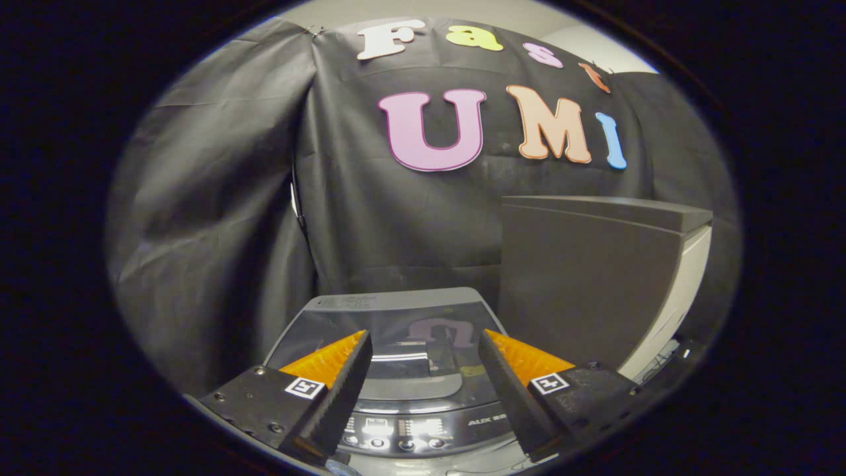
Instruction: Put the clothes into the washing machine and then close the washing machine lid.
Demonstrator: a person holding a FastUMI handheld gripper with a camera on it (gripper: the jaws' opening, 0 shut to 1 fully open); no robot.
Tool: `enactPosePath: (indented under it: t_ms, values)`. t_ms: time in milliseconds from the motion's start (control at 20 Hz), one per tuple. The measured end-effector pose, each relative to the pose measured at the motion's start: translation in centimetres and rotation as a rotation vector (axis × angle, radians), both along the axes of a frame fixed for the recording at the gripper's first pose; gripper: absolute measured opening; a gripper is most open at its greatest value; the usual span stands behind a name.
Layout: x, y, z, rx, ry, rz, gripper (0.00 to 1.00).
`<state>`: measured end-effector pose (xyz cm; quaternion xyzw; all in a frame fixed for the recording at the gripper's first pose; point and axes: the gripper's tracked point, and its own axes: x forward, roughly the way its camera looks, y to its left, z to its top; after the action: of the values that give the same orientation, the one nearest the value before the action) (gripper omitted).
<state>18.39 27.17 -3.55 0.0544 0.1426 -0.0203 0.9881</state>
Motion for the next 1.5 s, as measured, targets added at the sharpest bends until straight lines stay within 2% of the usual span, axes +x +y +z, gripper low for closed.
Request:
enactPosePath:
  t_ms: [550,950,1250,1500]
  values:
    - [-8.1,-3.4,8.5,-0.044,-0.118,0.001,0.97]
    - [-13.8,-2.6,14.5,-0.139,-0.232,0.065,0.97]
    - [-17.3,-5.9,17.5,-0.203,-0.305,-0.011,0.97]
    - [-19.1,-6.7,17.4,-0.177,-0.305,-0.002,0.97]
